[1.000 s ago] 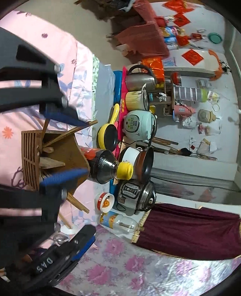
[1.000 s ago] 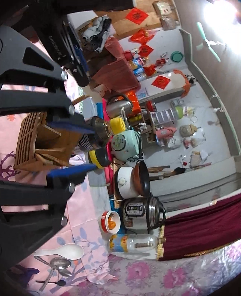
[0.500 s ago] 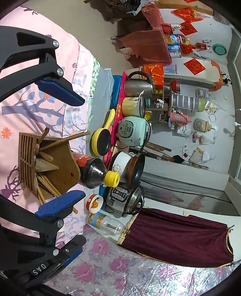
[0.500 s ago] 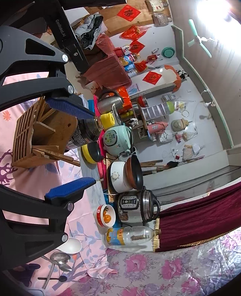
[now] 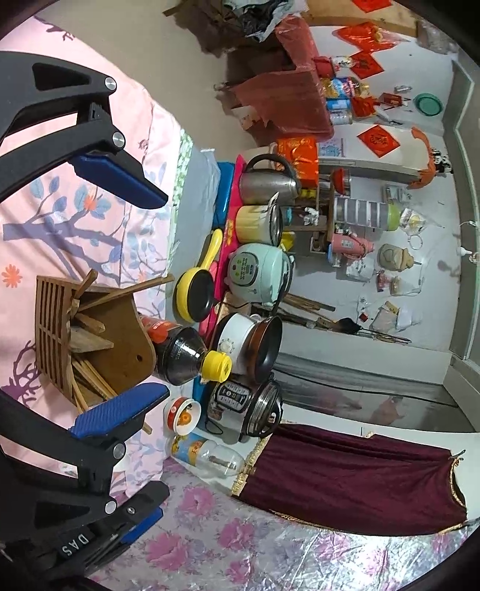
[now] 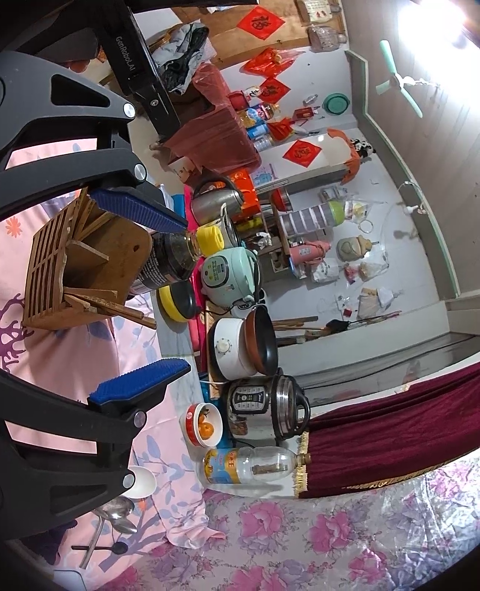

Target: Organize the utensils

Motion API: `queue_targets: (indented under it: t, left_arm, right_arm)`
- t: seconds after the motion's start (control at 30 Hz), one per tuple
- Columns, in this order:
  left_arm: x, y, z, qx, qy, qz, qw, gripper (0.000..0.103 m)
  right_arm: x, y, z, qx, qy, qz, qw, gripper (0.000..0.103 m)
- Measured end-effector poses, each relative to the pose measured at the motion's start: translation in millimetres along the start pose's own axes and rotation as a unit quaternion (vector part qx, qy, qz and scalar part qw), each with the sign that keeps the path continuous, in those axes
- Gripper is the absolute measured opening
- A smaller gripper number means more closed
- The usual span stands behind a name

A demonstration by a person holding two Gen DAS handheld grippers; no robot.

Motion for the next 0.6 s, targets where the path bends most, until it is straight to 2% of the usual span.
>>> queue_targets:
  t: [0.33,0.6]
  left_arm:
    - [13,-35,-2,0.041,0.026,0.060,0.9971,0.097]
    - [30,-74,-8,0.067,0.046,0.077,0.9937,0.097]
  right_arm:
    - [3,-21,4,0.011,0.007,-0.003,1.000,0.070]
    - [1,-54,-2,0.025,-0.005,-0.016,1.000,0.073]
Point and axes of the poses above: each gripper's, at about its wrist camera, not at the fingertips, and y roughly the way its jaws point, x to its right, z to its top, the point moved 1 cm from there along y, roughly the way its jaws point, and after that the axes turned 12 degrees about y, right-handed, at the moved point
